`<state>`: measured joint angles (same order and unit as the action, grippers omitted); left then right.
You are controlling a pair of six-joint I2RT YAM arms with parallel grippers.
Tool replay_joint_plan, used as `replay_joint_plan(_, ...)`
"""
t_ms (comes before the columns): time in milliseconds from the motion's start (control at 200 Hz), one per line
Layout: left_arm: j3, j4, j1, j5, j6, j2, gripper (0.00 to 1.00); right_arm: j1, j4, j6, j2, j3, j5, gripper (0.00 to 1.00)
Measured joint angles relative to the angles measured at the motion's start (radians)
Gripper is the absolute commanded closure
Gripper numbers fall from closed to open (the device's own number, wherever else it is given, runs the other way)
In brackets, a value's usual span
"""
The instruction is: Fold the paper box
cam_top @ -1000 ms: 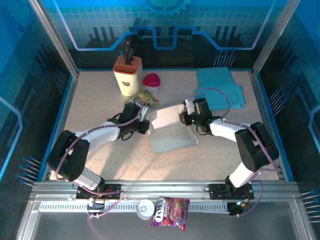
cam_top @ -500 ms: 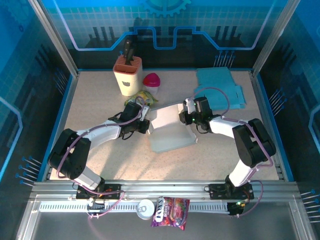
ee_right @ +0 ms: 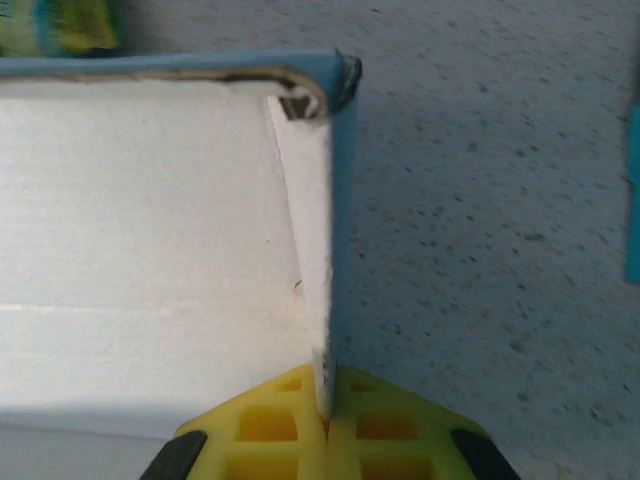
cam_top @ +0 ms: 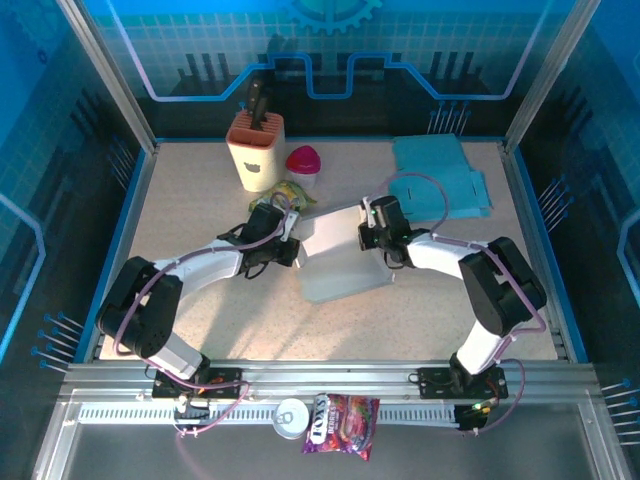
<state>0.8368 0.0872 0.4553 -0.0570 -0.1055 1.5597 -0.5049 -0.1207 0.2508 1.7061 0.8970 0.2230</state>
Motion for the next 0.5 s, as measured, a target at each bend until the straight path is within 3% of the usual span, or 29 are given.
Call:
replay_joint_plan(220,0.012,-0.006,0.016,0.021,-0.024,0.012,1.0,-0.101,0.133,0.175,0.008,0.04,0.271,1.0)
replay_joint_plan(500,0.013,-0.01,0.027,0.016,-0.027,0.016,1.0,-0.157,0.313,0.315,0.008,0.087,0.391,1.0)
